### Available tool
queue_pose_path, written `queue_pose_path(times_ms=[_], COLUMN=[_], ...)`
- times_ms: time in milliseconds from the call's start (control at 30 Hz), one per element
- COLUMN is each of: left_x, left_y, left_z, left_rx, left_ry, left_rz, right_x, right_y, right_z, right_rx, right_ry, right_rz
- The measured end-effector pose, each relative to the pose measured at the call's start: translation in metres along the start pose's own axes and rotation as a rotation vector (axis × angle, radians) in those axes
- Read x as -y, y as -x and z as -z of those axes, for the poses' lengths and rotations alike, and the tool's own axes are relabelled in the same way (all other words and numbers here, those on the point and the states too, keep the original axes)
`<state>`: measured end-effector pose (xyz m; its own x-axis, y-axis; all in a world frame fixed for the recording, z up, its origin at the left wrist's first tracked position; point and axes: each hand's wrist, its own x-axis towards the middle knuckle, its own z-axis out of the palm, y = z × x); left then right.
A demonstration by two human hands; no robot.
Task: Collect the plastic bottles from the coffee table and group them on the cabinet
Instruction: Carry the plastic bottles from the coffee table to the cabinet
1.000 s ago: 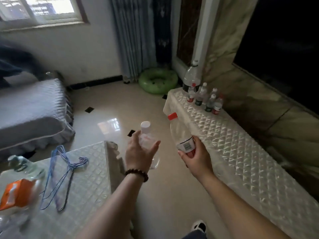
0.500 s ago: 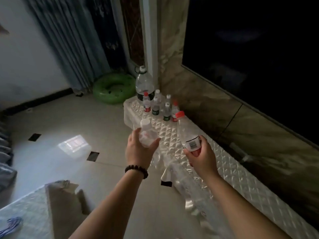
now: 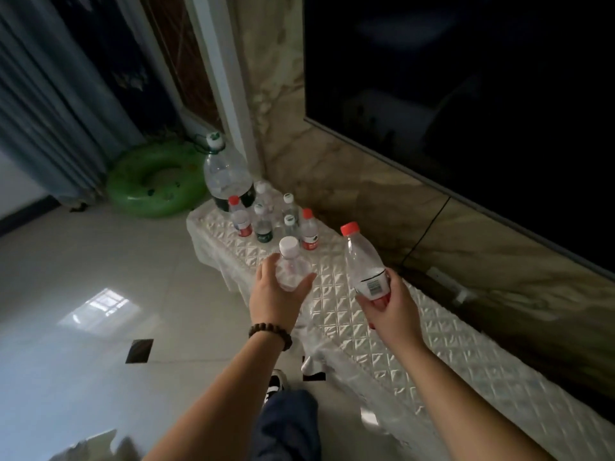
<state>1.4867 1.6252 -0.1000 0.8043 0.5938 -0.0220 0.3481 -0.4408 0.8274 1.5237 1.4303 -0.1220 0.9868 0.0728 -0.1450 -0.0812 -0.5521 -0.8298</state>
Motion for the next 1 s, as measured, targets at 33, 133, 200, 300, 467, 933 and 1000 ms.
queue_pose_path(times_ms=[33, 133, 200, 300, 467, 933, 1000], left_x=[0.004, 0.017, 0.023, 0.029, 0.042, 0.114, 0.122], left_y=[-0.016, -0.065, -0.093, -0.126, -0.166, -0.224, -0.229], left_z=[-0.003, -0.009, -0.011, -0.016, -0.034, -0.169, -0.189], left_rx=[0.024, 0.097, 0.142, 0.205, 0.302, 0.537, 0.536], left_ry=[-0.004, -0.018, -0.035, -0.081, -0.131, -0.136, -0.144], left_rz=[-0.007, -0.030, -0.039, -0.039, -0.023, -0.062, -0.085], right_x=[0.003, 0.016, 0.023, 0.033, 0.037, -0.070, -0.088], right_y=[-0.010, -0.039, -0.056, -0.079, -0.114, -0.226, -0.241], right_z=[-0.008, -0.031, -0.044, -0.058, -0.074, -0.132, -0.140], right_rx=[-0.015, -0.056, -0.083, -0.137, -0.181, -0.280, -0.278], right_ry=[0.007, 0.031, 0.033, 0.028, 0.016, -0.159, -0.162], right_rz=[-0.020, -0.085, -0.133, -0.180, -0.249, -0.443, -0.425])
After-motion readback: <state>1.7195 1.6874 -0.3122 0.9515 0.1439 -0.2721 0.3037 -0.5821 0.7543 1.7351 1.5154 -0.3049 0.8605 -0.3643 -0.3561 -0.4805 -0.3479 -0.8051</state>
